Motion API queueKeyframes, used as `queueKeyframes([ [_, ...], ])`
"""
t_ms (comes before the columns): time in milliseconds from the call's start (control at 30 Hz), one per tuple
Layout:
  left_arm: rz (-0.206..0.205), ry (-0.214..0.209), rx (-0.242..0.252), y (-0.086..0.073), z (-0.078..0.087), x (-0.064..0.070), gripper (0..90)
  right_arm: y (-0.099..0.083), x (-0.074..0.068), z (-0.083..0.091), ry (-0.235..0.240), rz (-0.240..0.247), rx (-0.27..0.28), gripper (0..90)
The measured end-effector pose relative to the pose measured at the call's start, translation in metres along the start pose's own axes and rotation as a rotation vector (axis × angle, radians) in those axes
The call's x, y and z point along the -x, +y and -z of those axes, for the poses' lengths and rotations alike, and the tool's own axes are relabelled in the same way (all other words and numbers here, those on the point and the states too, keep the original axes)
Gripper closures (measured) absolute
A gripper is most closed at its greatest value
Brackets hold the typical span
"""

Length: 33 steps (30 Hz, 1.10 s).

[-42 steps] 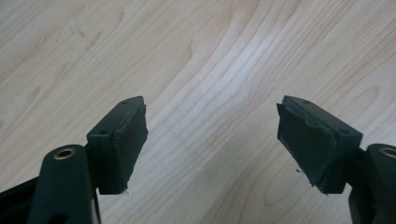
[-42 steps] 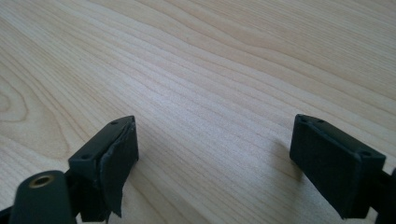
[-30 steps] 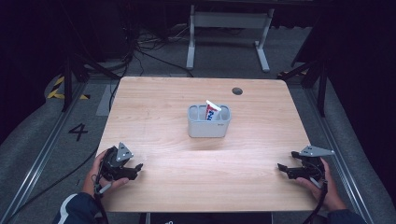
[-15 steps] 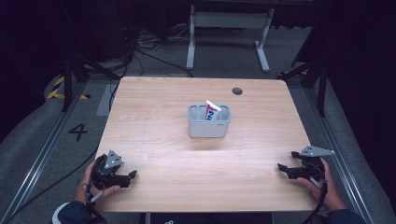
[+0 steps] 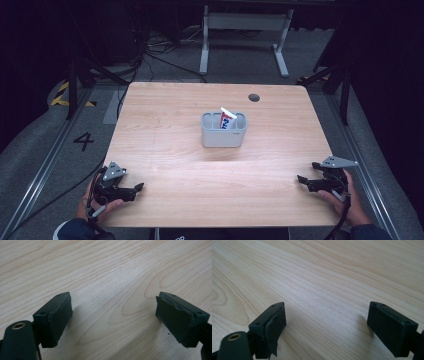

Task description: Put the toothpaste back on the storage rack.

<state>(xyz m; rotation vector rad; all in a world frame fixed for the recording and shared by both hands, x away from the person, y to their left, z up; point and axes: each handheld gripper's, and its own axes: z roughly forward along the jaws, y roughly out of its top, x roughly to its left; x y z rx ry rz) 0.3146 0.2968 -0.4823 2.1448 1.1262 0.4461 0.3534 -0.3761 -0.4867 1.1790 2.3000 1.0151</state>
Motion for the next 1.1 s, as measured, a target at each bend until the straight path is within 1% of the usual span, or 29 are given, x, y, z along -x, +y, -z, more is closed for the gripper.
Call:
queueKeyframes([
  [600, 0.002, -0.002, 0.0, 0.0001, -0.0002, -0.0001, 14.0, 0.0, 0.0, 0.0, 0.001, -0.002, 0.001, 15.8],
  [733, -0.007, 0.01, -0.01, 0.0009, -0.0001, -0.0011, 13.4, 0.0, 0.0001, 0.0, 0.001, -0.002, 0.0, 15.8],
  [1100, 0.016, 0.015, -0.005, 0.0019, -0.0022, -0.0006, 11.3, 0.0, 0.0002, -0.0001, 0.002, -0.001, 0.0, 15.8],
])
